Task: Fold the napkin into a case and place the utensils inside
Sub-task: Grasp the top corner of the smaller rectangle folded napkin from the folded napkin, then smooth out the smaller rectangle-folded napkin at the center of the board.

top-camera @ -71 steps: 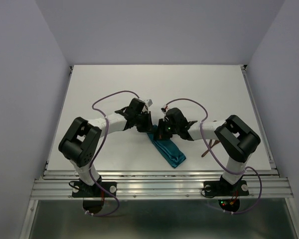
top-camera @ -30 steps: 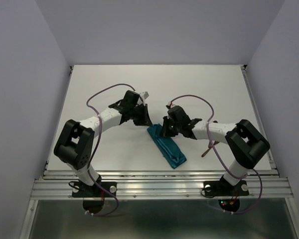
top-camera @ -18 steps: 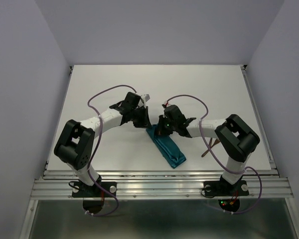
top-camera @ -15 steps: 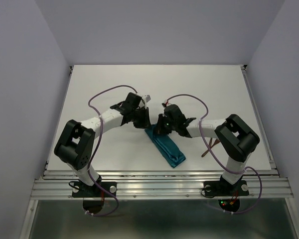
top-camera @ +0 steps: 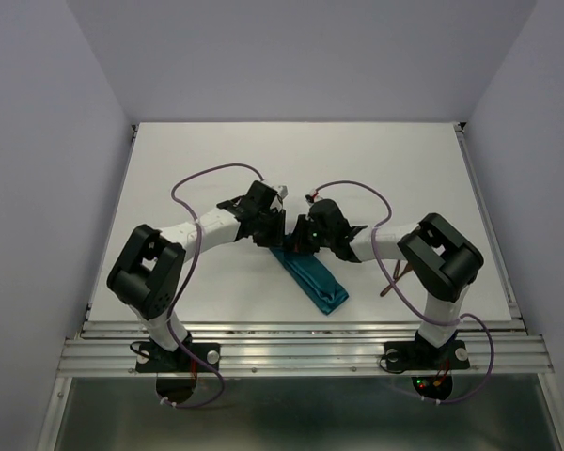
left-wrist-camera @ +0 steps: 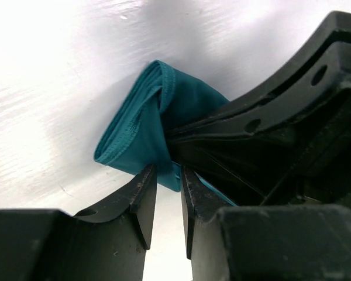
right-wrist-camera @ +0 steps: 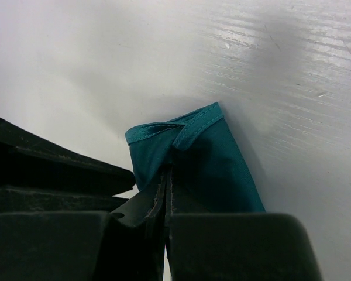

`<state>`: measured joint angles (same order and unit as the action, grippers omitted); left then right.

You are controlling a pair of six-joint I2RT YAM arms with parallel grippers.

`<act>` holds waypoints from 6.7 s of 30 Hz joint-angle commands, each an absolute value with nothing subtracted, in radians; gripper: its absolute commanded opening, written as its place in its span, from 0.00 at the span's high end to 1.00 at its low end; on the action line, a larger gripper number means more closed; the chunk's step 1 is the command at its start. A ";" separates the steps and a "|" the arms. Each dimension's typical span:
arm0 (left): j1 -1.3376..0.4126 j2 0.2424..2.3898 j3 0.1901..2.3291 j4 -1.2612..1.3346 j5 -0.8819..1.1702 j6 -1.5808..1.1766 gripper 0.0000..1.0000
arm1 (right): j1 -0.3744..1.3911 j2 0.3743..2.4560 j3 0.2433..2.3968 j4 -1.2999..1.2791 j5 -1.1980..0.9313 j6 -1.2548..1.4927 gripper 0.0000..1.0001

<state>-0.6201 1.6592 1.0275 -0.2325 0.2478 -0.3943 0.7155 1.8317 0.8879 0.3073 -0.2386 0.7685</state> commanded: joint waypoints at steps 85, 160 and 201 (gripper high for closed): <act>-0.615 1.690 1.127 -0.261 0.337 -0.379 0.78 | 0.724 1.760 0.853 0.318 -0.135 0.815 0.99; -0.575 1.520 0.941 -0.242 0.452 -0.431 1.00 | 0.819 1.243 0.781 -0.495 0.083 0.525 0.78; -0.681 1.657 0.887 -0.090 0.541 -0.468 1.00 | 0.983 1.578 0.913 -0.445 0.143 0.440 0.95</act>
<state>-0.6769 1.7172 0.8738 -0.0689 0.5228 -0.4988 0.9760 1.5650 0.8772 -0.4828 0.1135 0.4305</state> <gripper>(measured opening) 0.022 0.098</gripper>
